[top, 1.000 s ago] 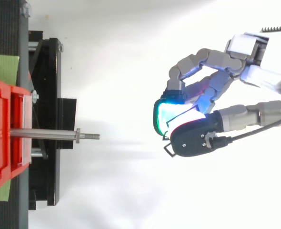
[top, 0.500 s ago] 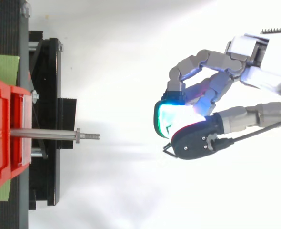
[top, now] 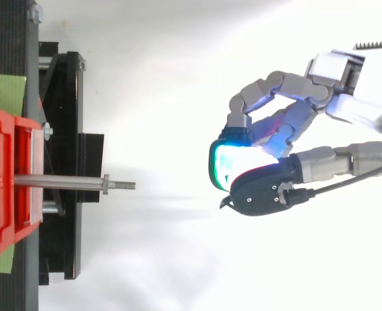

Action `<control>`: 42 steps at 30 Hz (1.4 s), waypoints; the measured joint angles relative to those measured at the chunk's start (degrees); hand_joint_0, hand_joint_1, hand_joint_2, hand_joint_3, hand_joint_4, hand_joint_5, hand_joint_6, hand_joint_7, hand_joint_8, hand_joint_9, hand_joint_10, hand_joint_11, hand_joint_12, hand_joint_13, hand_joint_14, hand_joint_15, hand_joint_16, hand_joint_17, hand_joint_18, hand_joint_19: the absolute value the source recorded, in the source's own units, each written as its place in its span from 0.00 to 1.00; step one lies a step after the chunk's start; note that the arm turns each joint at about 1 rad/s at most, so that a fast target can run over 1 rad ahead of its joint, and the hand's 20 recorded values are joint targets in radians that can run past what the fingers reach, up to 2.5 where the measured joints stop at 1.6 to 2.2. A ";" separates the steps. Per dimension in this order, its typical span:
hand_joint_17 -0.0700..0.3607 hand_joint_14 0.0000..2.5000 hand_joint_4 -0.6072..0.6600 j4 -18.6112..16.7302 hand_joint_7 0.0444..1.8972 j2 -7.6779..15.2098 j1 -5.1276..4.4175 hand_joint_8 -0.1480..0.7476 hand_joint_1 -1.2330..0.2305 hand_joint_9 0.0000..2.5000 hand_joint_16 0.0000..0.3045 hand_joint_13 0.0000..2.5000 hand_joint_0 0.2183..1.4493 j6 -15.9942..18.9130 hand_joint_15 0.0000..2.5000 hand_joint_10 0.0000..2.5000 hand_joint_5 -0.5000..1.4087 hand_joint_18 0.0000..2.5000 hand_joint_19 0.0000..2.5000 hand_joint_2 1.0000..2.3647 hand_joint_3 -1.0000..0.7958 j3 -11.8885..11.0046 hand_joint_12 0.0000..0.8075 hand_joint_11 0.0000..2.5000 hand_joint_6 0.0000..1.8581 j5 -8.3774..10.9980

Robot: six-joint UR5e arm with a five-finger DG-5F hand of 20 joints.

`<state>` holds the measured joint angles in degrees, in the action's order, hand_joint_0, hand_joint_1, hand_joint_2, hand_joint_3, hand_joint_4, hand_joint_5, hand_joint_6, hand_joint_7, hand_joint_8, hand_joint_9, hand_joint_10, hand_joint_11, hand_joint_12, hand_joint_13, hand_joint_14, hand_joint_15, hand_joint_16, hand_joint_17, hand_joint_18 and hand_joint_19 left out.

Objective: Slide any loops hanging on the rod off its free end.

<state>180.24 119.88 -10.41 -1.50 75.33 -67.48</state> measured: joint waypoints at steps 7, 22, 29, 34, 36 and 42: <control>0.41 0.01 0.59 0.05 0.52 -0.01 -0.04 0.47 0.39 0.49 0.16 0.30 0.31 0.18 0.14 0.01 0.21 0.26 0.17 0.01 0.37 0.01 0.43 0.20 0.47 0.14; 0.42 0.01 0.57 0.20 0.51 0.00 -0.13 0.48 0.41 0.48 0.16 0.30 0.31 0.70 0.14 0.01 0.21 0.26 0.17 0.01 0.41 -0.01 0.43 0.20 0.47 0.16; 0.42 0.01 0.59 0.20 0.51 0.00 -0.13 0.47 0.38 0.47 0.16 0.29 0.31 0.71 0.13 0.01 0.21 0.25 0.17 0.01 0.40 0.00 0.43 0.21 0.47 0.16; 0.42 0.01 0.59 0.20 0.50 0.00 -0.13 0.47 0.37 0.47 0.16 0.29 0.31 0.71 0.13 0.01 0.21 0.25 0.17 0.01 0.37 -0.01 0.43 0.21 0.47 0.16; 0.42 0.01 0.59 0.23 0.49 0.00 -0.13 0.46 0.36 0.47 0.16 0.29 0.30 0.74 0.13 0.01 0.21 0.25 0.17 0.01 0.37 -0.01 0.43 0.21 0.47 0.16; 0.42 0.01 0.59 0.23 0.48 0.00 -0.13 0.47 0.38 0.47 0.16 0.29 0.30 0.79 0.13 0.01 0.21 0.25 0.17 0.01 0.36 0.00 0.43 0.20 0.46 0.16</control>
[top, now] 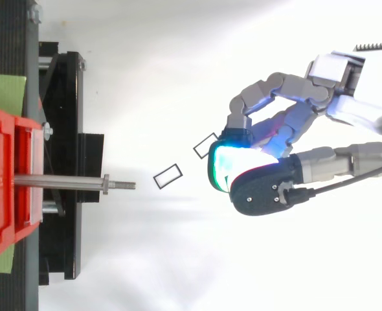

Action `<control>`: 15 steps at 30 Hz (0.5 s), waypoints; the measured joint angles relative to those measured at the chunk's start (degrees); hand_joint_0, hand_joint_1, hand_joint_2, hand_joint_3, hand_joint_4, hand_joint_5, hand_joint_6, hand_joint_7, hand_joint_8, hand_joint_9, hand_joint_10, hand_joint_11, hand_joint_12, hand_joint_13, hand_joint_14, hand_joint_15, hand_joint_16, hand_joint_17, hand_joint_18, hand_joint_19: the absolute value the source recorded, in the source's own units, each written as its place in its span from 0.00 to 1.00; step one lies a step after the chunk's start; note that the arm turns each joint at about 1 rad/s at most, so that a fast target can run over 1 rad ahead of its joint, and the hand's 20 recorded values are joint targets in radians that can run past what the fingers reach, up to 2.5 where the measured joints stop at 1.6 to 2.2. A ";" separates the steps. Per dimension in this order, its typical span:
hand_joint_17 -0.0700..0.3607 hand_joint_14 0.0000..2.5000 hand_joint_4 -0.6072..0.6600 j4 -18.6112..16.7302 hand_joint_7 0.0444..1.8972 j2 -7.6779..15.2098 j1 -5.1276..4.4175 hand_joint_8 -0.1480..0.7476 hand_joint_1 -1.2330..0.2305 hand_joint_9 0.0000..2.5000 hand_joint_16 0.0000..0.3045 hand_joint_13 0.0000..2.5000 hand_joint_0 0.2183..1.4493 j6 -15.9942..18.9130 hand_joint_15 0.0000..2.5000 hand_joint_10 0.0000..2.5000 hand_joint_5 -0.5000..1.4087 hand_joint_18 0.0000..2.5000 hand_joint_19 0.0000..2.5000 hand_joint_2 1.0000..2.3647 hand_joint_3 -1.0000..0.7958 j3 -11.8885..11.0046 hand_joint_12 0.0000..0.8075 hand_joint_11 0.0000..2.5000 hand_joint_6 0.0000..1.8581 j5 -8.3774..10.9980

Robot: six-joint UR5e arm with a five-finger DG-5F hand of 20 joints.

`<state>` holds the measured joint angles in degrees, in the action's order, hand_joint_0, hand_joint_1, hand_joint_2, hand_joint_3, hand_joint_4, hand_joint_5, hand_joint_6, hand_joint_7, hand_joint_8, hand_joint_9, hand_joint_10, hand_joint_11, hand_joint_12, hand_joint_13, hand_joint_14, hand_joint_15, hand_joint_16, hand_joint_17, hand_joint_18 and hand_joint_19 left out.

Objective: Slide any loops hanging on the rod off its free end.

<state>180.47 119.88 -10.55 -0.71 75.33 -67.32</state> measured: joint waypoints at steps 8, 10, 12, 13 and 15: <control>0.41 0.01 0.57 0.17 0.51 0.00 0.00 0.48 0.36 0.47 0.16 0.29 0.32 0.01 0.13 0.01 0.21 0.25 0.16 0.01 0.42 0.00 0.43 0.21 0.48 0.00; 0.41 0.01 0.57 0.24 0.52 -0.01 0.00 0.48 0.34 0.47 0.16 0.29 0.32 0.01 0.13 0.01 0.21 0.26 0.16 0.01 0.44 0.00 0.43 0.21 0.48 0.00; 0.41 0.01 0.56 0.28 0.52 -0.01 0.00 0.47 0.34 0.47 0.16 0.29 0.31 0.01 0.13 0.01 0.21 0.26 0.16 0.01 0.45 0.00 0.43 0.21 0.48 0.00; 0.42 0.01 0.55 0.29 0.52 -0.01 0.00 0.47 0.34 0.47 0.16 0.29 0.31 0.01 0.13 0.01 0.21 0.26 0.16 0.01 0.45 0.00 0.43 0.21 0.48 0.00; 0.41 0.01 0.54 0.31 0.51 -0.01 0.00 0.47 0.34 0.47 0.16 0.29 0.31 0.05 0.13 0.01 0.21 0.26 0.16 0.01 0.44 0.00 0.43 0.21 0.48 0.00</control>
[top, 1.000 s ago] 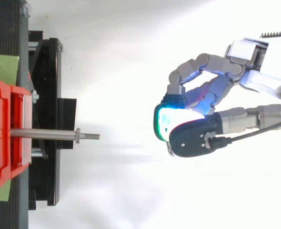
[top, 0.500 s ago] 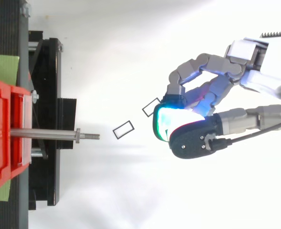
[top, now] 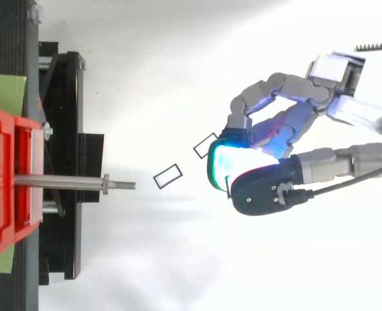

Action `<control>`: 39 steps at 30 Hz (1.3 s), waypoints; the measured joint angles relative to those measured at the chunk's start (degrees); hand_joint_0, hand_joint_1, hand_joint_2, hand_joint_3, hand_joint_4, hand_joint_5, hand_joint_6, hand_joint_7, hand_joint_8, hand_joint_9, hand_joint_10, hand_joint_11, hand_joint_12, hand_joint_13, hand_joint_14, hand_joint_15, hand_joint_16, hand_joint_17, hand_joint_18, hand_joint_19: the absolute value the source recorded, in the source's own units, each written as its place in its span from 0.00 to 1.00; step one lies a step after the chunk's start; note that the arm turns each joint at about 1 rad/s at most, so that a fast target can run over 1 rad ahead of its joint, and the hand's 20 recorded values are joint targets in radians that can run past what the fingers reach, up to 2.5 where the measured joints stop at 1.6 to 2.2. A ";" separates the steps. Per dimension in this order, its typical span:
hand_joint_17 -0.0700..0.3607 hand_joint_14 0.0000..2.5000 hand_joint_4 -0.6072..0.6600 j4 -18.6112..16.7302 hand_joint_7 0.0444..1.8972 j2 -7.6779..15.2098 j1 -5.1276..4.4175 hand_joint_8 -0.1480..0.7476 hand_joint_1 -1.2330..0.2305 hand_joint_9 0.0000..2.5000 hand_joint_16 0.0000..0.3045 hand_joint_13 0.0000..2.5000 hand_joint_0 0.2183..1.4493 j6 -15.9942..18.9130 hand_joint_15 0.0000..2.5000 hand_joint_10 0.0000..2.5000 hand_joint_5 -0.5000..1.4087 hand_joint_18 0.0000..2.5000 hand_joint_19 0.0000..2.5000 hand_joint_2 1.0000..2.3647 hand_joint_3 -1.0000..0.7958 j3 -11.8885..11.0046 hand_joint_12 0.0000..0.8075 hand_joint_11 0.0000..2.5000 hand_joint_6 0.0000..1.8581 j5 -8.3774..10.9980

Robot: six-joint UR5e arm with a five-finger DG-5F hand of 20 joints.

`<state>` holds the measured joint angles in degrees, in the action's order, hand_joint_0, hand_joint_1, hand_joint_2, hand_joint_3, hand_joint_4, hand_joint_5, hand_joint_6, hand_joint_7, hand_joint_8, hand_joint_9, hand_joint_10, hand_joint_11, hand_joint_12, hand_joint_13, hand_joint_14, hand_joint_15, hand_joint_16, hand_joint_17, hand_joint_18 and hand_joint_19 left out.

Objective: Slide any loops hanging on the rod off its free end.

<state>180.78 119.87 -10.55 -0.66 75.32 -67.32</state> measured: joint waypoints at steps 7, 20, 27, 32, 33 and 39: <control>0.41 0.01 0.57 0.01 0.49 0.00 0.00 0.46 0.40 0.48 0.16 0.29 0.30 0.12 0.13 0.01 0.21 0.25 0.17 0.01 0.36 0.00 0.43 0.20 0.46 0.00; 0.41 0.01 0.57 0.30 0.53 0.01 -0.01 0.47 0.41 0.48 0.16 0.29 0.31 0.13 0.13 0.01 0.21 0.25 0.17 0.01 0.39 0.00 0.43 0.20 0.46 0.00; 0.42 0.01 0.59 0.36 0.52 0.00 0.00 0.47 0.33 0.46 0.16 0.28 0.31 0.13 0.13 0.01 0.21 0.25 0.16 0.01 0.42 0.00 0.43 0.21 0.47 0.00; 0.42 0.01 0.59 0.36 0.49 0.01 0.00 0.47 0.33 0.46 0.16 0.28 0.31 0.13 0.13 0.01 0.21 0.25 0.17 0.01 0.38 0.00 0.43 0.21 0.48 0.00; 0.42 0.01 0.60 0.37 0.48 0.01 0.00 0.46 0.34 0.46 0.16 0.28 0.30 0.13 0.13 0.01 0.21 0.25 0.17 0.01 0.37 -0.01 0.43 0.21 0.48 0.00; 0.42 0.01 0.59 0.73 0.49 0.00 0.00 0.47 0.39 0.47 0.16 0.29 0.30 0.13 0.13 0.01 0.21 0.25 0.17 0.01 0.36 -0.01 0.43 0.20 0.47 0.00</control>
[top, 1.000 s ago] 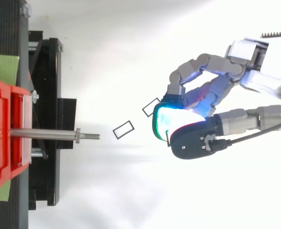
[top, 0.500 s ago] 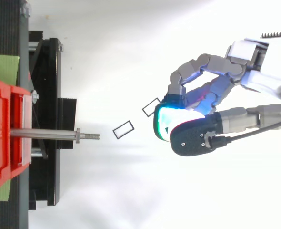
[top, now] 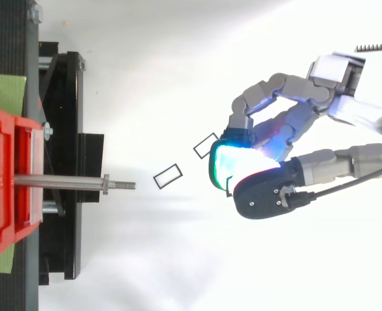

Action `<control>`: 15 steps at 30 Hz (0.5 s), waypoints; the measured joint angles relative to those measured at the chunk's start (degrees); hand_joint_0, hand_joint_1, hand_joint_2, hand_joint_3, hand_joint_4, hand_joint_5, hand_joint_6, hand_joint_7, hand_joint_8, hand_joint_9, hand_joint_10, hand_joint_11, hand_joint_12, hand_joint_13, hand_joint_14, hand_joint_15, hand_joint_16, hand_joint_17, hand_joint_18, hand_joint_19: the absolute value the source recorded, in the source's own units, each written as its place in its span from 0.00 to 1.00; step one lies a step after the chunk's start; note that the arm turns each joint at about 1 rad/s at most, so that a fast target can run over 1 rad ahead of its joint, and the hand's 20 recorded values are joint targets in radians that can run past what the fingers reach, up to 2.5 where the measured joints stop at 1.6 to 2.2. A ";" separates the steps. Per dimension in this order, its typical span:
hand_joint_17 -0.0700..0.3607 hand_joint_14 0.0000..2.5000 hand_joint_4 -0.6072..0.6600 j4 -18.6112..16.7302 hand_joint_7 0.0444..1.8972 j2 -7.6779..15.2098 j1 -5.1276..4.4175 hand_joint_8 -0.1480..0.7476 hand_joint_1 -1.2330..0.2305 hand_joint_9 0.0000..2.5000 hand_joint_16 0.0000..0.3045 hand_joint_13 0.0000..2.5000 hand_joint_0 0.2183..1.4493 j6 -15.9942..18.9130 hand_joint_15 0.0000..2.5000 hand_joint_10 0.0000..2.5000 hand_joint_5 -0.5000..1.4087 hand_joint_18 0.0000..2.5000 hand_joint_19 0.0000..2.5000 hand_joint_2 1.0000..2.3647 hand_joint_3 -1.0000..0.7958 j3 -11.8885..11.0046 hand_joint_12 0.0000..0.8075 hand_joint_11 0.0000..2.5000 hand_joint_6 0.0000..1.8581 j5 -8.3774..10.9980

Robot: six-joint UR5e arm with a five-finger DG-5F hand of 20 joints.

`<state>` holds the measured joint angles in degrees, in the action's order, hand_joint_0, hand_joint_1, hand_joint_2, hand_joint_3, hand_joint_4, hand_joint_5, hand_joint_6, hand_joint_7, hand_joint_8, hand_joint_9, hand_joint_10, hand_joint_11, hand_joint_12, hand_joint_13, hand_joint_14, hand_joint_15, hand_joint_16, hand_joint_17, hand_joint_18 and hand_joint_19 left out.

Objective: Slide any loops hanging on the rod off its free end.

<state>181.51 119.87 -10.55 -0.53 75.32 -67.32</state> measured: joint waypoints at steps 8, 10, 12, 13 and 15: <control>0.41 0.01 0.58 0.31 0.52 0.00 0.00 0.47 0.38 0.47 0.16 0.29 0.31 0.00 0.13 0.01 0.21 0.25 0.16 0.01 0.39 0.00 0.43 0.20 0.47 0.00; 0.41 0.01 0.54 0.32 0.52 0.01 0.00 0.47 0.37 0.47 0.16 0.29 0.30 0.00 0.13 0.01 0.21 0.25 0.17 0.01 0.42 0.00 0.43 0.20 0.47 0.00; 0.41 0.01 0.52 0.33 0.53 0.01 0.00 0.46 0.36 0.48 0.16 0.29 0.30 0.00 0.13 0.01 0.22 0.25 0.17 0.01 0.43 0.00 0.43 0.20 0.47 0.00; 0.42 0.01 0.51 0.33 0.53 0.01 0.00 0.47 0.36 0.48 0.16 0.29 0.30 0.00 0.13 0.01 0.22 0.25 0.17 0.01 0.44 0.00 0.43 0.20 0.47 0.00; 0.42 0.01 0.50 0.33 0.53 0.01 0.00 0.47 0.36 0.48 0.16 0.29 0.30 0.00 0.13 0.01 0.22 0.26 0.16 0.01 0.44 0.00 0.44 0.20 0.47 0.00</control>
<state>181.84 119.88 -10.55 -0.53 75.32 -67.32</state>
